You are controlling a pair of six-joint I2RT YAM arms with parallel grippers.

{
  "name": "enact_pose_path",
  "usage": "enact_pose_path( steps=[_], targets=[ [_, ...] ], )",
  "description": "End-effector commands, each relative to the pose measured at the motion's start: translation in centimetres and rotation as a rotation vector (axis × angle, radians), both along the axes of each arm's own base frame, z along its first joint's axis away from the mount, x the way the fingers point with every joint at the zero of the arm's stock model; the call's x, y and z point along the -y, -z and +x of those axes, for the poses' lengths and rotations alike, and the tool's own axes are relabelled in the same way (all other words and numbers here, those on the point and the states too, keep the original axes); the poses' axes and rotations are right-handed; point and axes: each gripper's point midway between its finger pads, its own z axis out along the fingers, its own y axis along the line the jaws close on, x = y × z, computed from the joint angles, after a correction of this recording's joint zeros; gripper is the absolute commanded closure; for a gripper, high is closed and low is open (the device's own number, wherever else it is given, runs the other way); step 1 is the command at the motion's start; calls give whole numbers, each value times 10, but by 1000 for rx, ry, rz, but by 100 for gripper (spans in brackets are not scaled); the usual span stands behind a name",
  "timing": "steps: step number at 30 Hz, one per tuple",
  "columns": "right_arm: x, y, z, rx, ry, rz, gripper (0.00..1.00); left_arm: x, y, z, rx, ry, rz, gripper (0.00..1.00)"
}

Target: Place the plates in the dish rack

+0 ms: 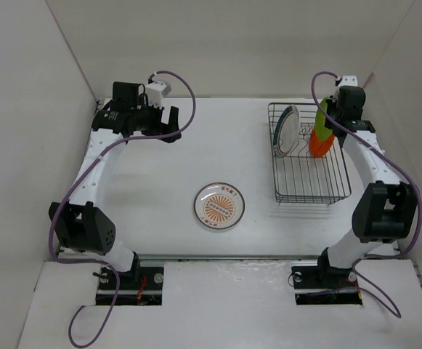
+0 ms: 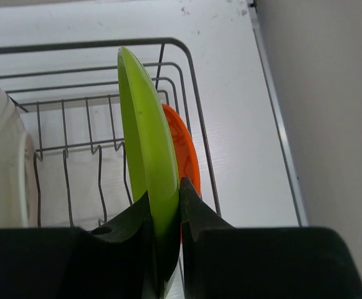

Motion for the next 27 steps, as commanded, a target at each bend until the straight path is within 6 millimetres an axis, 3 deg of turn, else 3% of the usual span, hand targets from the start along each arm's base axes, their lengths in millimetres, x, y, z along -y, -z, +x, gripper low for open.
enact_pose_path(
  steps=[1,12,16,19,21,23,26,27],
  targets=[
    [0,-19,11,82,-16,9,100,2,-19,-9,60,32,-18,0],
    [5,12,15,23,15,8,100,5,-13,-10,40,46,-28,0],
    [5,31,17,-19,16,10,100,5,-8,-10,22,46,-26,0],
    [7,29,19,-19,25,5,100,5,-8,-10,22,46,-26,0],
    [8,38,20,-39,33,2,100,5,-8,-10,22,46,-26,0],
    [8,36,21,-39,33,2,93,7,-8,-11,21,53,-32,0],
    [5,32,24,-25,19,21,55,6,-5,-12,12,53,-30,0],
    [4,34,22,-36,19,21,54,7,-1,-10,3,53,-29,0]
  ],
)
